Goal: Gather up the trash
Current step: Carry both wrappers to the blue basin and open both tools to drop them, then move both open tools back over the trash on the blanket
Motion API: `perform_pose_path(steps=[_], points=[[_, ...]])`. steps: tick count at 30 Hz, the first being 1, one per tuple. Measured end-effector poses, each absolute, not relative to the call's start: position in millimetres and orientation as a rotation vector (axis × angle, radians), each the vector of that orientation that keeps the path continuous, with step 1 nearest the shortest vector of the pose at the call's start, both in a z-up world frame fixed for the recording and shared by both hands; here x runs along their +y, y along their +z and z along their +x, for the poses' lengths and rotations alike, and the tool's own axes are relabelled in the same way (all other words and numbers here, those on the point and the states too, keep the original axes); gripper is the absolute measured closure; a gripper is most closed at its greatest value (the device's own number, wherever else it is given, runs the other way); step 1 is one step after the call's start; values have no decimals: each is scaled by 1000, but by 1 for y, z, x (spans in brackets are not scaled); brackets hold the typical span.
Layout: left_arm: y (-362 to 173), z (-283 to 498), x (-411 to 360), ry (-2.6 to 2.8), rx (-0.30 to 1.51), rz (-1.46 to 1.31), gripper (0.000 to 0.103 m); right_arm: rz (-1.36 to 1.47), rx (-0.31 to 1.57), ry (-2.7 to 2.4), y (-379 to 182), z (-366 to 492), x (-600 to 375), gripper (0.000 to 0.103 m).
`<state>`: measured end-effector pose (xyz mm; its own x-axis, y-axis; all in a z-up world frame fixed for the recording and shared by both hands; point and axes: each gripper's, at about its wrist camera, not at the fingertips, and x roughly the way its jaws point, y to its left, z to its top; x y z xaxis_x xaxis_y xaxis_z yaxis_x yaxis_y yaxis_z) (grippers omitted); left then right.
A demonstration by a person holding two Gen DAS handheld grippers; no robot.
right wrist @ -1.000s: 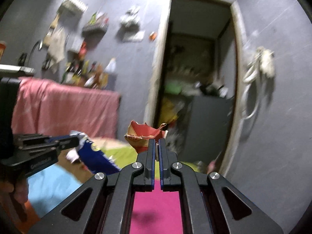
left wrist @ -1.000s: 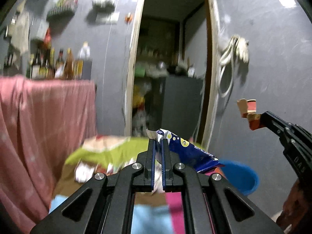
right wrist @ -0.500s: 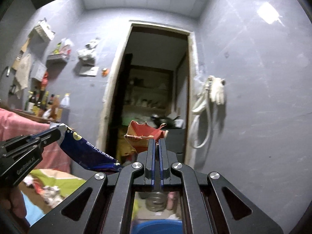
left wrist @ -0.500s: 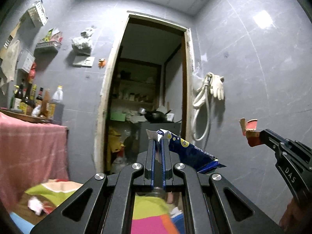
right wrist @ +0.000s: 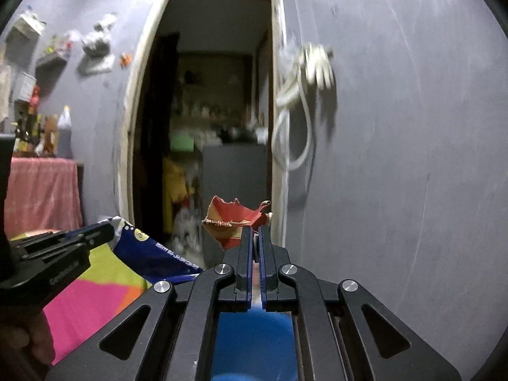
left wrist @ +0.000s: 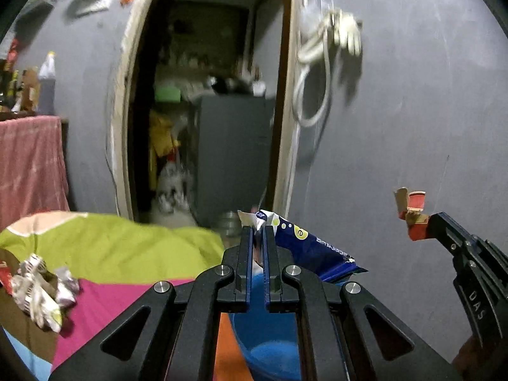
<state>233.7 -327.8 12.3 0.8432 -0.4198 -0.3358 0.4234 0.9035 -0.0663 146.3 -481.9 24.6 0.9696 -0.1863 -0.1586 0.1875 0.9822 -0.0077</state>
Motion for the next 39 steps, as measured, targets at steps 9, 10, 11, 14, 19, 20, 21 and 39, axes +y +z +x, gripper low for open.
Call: perform_pose_path(steps=[9,10,11,14,19,20,21,39], points=[[-31,259,-352,-446,540,57,98,101,354,-171,-16,173,-501,100],[-34,261,-354,-445,559,63,98,102,365,-169,-18,177,-501,100],[-37,264,-356,-444,581,66,98,105,382,-164,-21,179,-503,100],[-44,275,-352,-440,633,50,96,128,420,-154,-29,187,-507,100],[-45,274,-343,-452,663,21,81,156,459,-144,-34,196,-511,99],[-43,274,-341,-456,658,16,78,159,454,-142,-32,194,-511,99],[-40,275,-338,-460,652,7,75,159,443,-141,-28,191,-511,97],[89,208,-192,-412,260,-160,11,106,71,-41,102,132,-431,22]])
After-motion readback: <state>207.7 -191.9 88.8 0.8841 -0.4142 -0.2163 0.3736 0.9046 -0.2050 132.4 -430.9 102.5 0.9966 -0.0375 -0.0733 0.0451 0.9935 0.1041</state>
